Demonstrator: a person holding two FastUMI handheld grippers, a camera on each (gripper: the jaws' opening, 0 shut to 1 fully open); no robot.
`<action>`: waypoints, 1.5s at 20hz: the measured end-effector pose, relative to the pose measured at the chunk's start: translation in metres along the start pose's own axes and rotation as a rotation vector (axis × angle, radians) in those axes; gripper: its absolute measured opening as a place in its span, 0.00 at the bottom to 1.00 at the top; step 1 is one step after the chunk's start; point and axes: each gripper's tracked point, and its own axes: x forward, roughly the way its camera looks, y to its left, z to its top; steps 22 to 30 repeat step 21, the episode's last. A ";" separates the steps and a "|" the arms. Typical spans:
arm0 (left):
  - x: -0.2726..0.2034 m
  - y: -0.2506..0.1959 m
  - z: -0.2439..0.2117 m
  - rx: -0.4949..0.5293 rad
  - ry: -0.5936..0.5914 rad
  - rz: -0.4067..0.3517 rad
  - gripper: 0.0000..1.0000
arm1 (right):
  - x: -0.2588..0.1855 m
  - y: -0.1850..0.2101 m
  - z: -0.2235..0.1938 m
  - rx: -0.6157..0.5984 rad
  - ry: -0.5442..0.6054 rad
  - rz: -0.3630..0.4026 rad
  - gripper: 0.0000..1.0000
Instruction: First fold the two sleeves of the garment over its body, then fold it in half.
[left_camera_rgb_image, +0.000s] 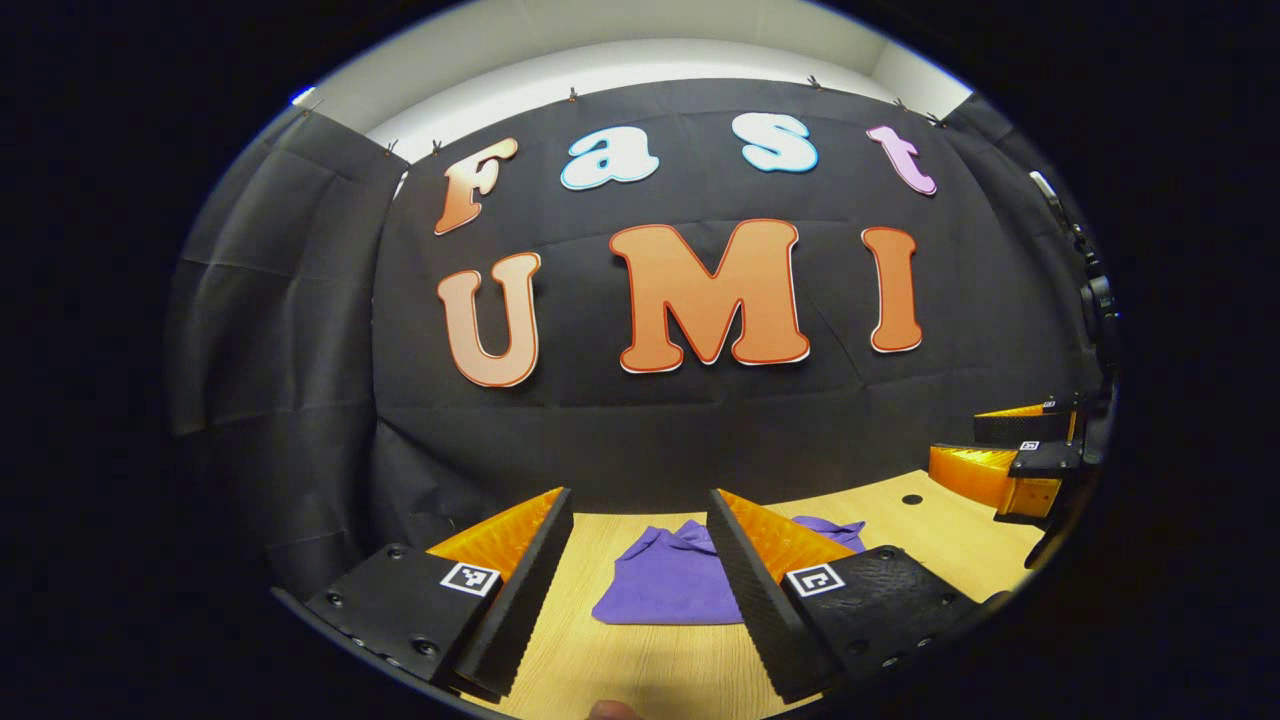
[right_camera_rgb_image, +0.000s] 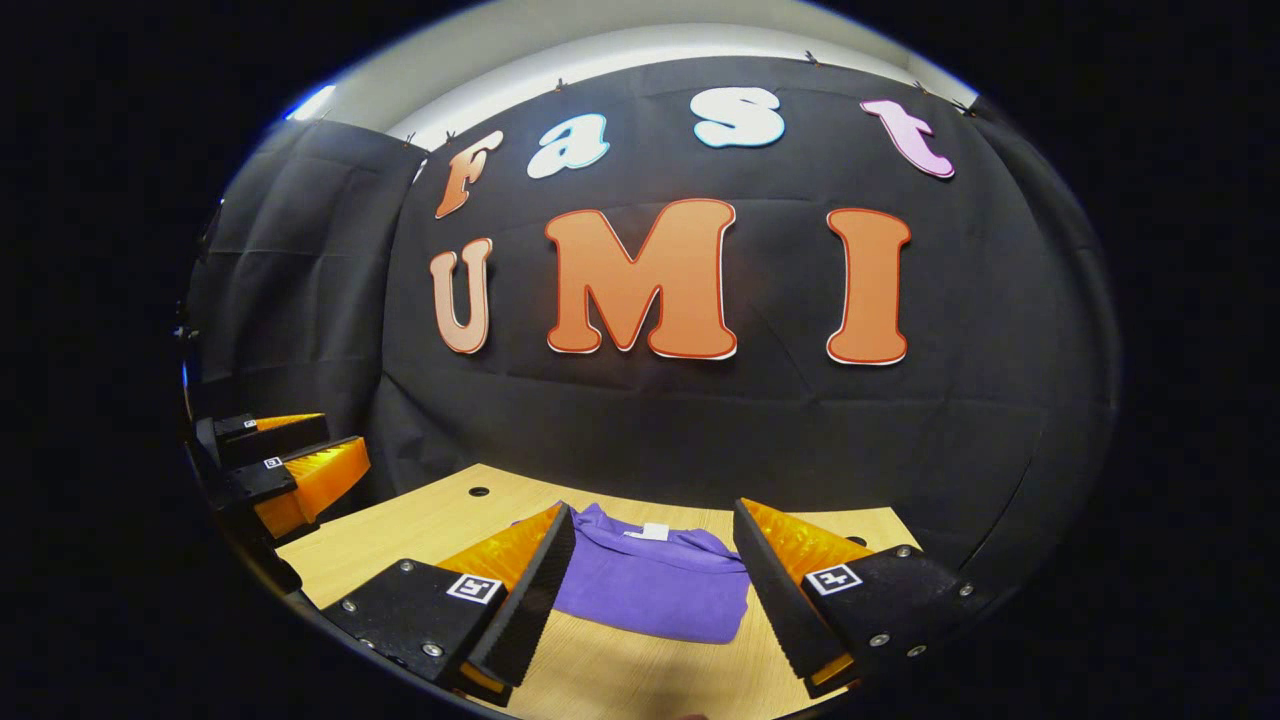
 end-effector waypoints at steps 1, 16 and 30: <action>0.001 -0.002 0.001 0.004 -0.001 0.001 0.89 | 0.000 0.000 0.000 0.003 -0.001 0.004 0.94; 0.000 -0.001 0.009 -0.005 -0.029 0.033 0.89 | 0.001 0.010 0.009 -0.058 -0.031 0.039 0.94; 0.000 -0.007 0.008 0.004 -0.026 0.028 0.89 | -0.005 0.010 0.005 -0.075 -0.024 0.036 0.94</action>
